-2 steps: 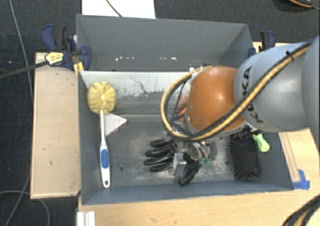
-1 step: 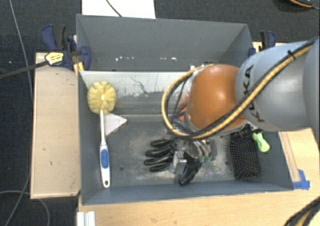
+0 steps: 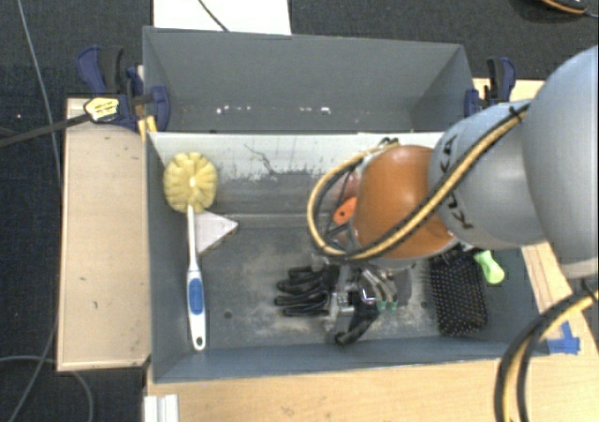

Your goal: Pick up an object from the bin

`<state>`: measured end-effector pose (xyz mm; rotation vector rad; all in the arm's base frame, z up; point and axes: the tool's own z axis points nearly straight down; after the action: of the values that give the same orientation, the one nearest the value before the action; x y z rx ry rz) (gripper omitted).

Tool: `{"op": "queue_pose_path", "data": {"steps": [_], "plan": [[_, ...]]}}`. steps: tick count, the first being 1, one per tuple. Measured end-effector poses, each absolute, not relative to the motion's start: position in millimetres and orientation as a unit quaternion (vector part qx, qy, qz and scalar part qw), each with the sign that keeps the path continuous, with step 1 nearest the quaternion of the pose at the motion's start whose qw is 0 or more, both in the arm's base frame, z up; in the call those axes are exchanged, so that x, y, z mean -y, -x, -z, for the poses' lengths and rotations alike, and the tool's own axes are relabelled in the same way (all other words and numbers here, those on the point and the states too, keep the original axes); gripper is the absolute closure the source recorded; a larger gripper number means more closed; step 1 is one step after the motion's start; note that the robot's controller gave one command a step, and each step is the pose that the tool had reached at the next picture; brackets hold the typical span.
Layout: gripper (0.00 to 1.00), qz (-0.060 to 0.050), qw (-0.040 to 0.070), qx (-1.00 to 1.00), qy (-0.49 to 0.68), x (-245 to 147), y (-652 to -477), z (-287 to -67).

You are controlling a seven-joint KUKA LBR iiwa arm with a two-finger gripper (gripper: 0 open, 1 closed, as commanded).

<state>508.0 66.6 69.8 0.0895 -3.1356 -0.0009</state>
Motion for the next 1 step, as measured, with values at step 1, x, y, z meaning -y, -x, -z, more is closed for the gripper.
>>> {"op": "queue_pose_path", "data": {"steps": [1], "plan": [[0.0,0.001,0.0,0.999,0.045,-65.7,-500.2,-70.3]]}}
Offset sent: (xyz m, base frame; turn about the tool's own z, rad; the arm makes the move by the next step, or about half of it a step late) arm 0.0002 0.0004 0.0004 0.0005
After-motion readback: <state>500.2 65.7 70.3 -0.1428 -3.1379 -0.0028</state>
